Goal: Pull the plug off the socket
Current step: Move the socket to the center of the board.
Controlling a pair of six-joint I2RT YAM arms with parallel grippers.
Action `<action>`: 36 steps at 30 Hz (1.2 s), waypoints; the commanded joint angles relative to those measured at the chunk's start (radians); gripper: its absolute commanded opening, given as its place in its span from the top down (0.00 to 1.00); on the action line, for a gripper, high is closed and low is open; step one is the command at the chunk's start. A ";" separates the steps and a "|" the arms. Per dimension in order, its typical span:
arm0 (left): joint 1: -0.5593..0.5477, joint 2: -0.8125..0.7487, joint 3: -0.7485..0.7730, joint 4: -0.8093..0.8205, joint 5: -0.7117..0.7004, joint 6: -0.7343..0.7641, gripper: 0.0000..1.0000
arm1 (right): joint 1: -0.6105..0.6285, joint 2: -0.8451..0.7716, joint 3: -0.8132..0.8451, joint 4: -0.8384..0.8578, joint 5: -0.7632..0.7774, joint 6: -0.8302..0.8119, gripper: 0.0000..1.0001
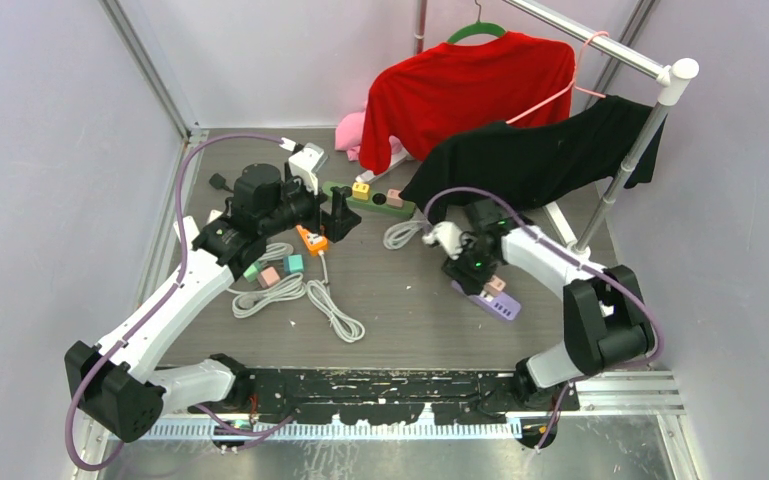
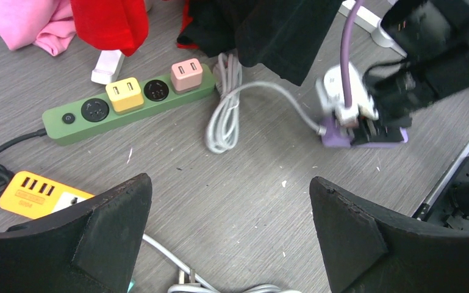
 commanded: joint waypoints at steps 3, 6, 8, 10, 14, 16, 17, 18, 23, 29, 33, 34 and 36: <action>0.003 -0.053 0.005 0.012 -0.073 0.044 0.00 | 0.360 0.010 0.073 0.082 0.001 0.019 0.75; 0.002 -0.072 -0.008 0.018 -0.116 0.071 0.00 | 0.454 0.074 0.093 0.113 0.068 0.051 0.75; 0.003 -0.084 -0.014 0.025 -0.139 0.084 0.00 | 0.482 0.088 0.103 0.102 0.058 0.072 0.72; 0.003 -0.088 -0.021 0.032 -0.149 0.092 0.00 | 0.485 0.086 0.113 0.085 0.033 0.087 0.58; 0.003 -0.092 -0.032 0.048 -0.146 0.095 0.00 | 0.462 0.037 0.121 0.056 0.011 0.099 0.31; 0.003 -0.089 -0.035 0.052 -0.136 0.094 0.00 | 0.408 0.011 0.146 0.016 -0.060 0.117 0.28; 0.003 -0.088 -0.036 0.054 -0.129 0.093 0.00 | 0.367 -0.006 0.157 -0.005 -0.104 0.124 0.26; 0.003 -0.087 -0.036 0.056 -0.121 0.090 0.00 | 0.337 -0.025 0.162 -0.021 -0.148 0.127 0.24; 0.002 -0.088 -0.043 0.074 -0.067 0.084 0.00 | 0.206 -0.140 0.152 -0.096 -0.342 0.074 0.19; 0.002 -0.096 -0.084 0.166 0.081 0.061 0.00 | 0.025 -0.290 0.129 -0.085 -0.582 0.083 0.13; 0.002 -0.080 -0.123 0.269 0.272 0.038 0.00 | -0.054 -0.392 0.014 0.033 -0.718 0.101 0.00; 0.003 -0.076 -0.136 0.298 0.329 0.037 0.01 | -0.058 -0.397 -0.006 0.012 -0.737 0.026 0.00; 0.001 -0.071 -0.163 0.375 0.511 0.060 0.10 | -0.060 -0.386 -0.016 -0.132 -0.758 -0.227 0.00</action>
